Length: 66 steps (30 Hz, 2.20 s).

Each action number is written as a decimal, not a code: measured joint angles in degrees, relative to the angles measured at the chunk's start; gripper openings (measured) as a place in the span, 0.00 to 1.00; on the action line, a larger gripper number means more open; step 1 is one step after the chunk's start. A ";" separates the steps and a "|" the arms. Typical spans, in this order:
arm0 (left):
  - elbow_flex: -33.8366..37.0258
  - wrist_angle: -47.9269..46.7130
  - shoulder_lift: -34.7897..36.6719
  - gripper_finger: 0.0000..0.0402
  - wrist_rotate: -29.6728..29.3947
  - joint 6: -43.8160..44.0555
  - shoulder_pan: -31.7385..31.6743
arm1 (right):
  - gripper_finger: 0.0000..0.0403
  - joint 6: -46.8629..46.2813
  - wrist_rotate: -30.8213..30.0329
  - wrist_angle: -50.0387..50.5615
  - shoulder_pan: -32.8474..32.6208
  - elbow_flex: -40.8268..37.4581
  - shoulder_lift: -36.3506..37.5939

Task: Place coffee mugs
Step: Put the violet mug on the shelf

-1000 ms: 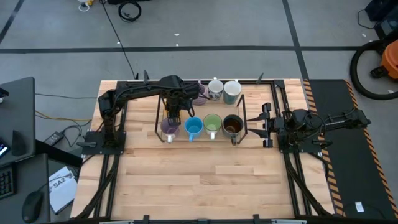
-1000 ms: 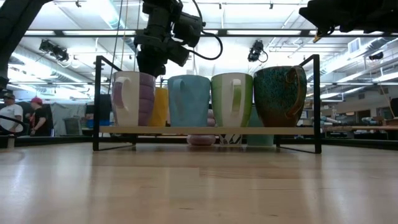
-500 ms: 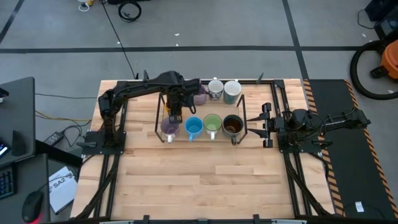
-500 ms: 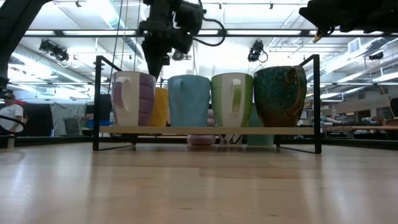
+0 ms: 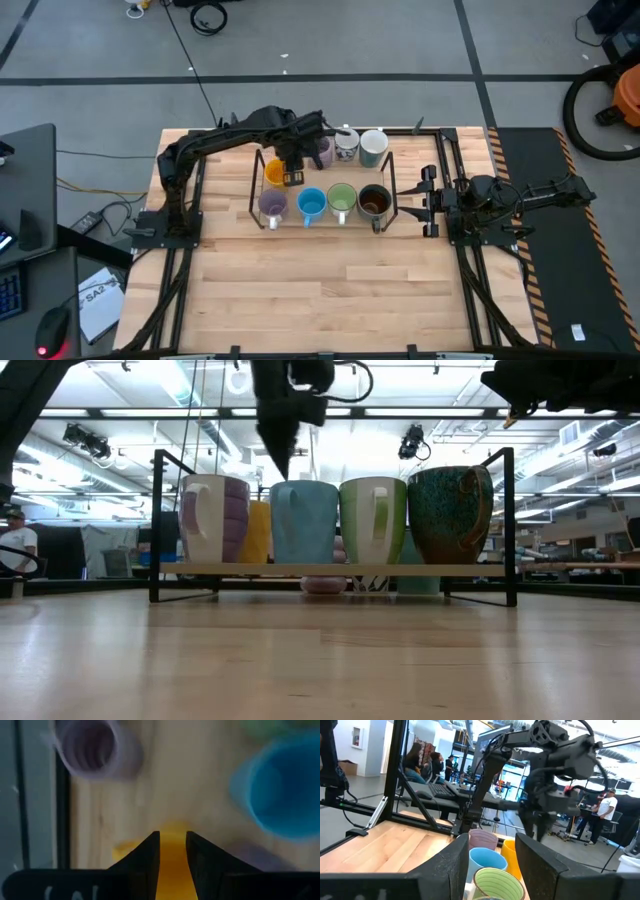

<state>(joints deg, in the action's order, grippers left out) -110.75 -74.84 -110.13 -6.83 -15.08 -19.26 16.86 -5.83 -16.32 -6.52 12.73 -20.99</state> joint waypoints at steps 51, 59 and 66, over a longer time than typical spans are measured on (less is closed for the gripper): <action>16.45 37.42 -4.99 0.44 5.09 -21.72 -8.40 | 0.41 2.79 0.99 -1.75 0.02 0.00 -4.37; 16.45 34.13 -5.11 0.44 6.22 -20.80 -9.21 | 0.41 3.04 0.92 -1.64 0.02 0.00 -6.20; 16.41 32.88 -6.87 0.40 3.55 -21.56 -8.61 | 0.41 3.78 0.57 -1.53 0.02 0.00 -7.61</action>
<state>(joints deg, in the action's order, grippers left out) -94.35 -41.95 -116.99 -3.27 -36.64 -27.87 20.64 -5.26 -17.85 -6.50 12.73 -28.60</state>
